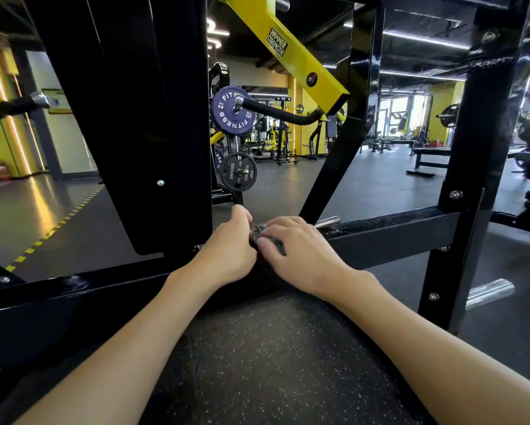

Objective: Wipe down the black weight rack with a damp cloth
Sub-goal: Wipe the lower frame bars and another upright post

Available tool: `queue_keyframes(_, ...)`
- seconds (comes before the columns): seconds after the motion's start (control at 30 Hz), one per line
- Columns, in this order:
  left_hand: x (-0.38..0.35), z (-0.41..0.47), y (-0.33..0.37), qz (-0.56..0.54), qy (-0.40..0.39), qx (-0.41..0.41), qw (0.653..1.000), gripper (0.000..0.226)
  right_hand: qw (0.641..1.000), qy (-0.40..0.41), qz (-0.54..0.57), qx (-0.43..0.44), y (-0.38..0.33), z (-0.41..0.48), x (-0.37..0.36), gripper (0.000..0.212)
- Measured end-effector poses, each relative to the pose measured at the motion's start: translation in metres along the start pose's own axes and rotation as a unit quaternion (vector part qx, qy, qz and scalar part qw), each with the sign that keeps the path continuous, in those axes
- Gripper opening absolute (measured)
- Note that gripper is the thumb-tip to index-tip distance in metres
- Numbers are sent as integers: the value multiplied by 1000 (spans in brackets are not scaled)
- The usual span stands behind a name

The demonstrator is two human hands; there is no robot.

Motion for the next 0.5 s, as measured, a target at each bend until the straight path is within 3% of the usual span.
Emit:
queue_keyframes(0.2,0,-8,4,-10,-17,-22,1000,45,994,73,-45,-61,50,-3,19,22)
queue_keyframes(0.4,-1,-7,3,-4,-2,-24,1000,44,999,29,-5,23,21,-4,3,42)
queue_keyframes(0.5,-1,-8,3,6,-3,-27,1000,44,997,49,-17,-58,51,-2,16,35)
Point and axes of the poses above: each hand's wrist, its own z-axis towards the middle knuckle, its own x-axis out of the back of the hand, y = z × x, the point moved 7 cm from there along z, towards the middle knuckle, and after that the axes turned 6 degrees about z, right-handed, at the moved point
